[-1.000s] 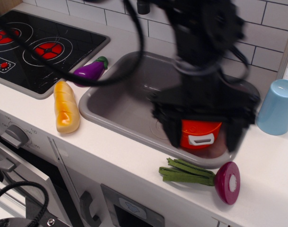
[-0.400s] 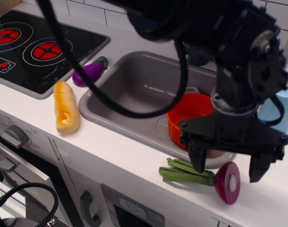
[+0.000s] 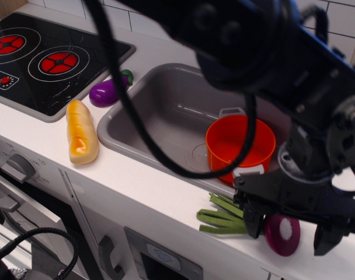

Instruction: Put beet in pot sink

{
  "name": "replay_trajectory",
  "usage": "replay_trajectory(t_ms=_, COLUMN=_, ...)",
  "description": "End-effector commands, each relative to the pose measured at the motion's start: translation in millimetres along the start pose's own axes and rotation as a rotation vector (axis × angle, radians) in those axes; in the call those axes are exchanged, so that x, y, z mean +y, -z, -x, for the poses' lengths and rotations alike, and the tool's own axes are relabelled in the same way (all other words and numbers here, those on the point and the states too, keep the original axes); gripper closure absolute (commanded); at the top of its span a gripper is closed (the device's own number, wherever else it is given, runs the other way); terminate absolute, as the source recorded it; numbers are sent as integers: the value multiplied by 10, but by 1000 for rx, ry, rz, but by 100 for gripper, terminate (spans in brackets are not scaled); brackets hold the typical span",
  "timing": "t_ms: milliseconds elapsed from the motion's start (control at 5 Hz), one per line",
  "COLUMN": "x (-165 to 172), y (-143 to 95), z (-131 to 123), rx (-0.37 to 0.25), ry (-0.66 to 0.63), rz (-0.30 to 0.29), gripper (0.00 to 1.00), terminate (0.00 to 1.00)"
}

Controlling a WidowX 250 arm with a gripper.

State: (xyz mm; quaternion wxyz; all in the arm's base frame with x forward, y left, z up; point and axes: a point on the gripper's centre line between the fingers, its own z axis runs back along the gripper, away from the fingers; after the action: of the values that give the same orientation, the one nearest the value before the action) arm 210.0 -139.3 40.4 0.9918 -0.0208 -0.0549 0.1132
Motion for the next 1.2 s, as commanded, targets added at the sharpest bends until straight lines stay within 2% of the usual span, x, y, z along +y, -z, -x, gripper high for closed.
replay_trajectory(t_ms=0, x=-18, y=-22, z=-48, rx=-6, ry=-1, rz=4, gripper=100, terminate=0)
replay_trajectory(t_ms=200, x=20, y=-37, z=-95, rx=-27, ry=-18, rz=-14, gripper=100, terminate=0)
replay_trajectory(t_ms=400, x=76, y=-158, z=-136, rx=-41, ry=-34, rz=2, gripper=100, terminate=0)
replay_trajectory(t_ms=600, x=191, y=-383, z=-193, rx=-64, ry=-77, rz=40, gripper=100, terminate=0)
replay_trajectory(t_ms=800, x=351, y=-517, z=-357, rx=-135, ry=-175, rz=25, gripper=100, terminate=0)
replay_trajectory(t_ms=1000, x=564, y=-535, z=-620, rx=-196, ry=-318, rz=-26, gripper=100, terminate=0)
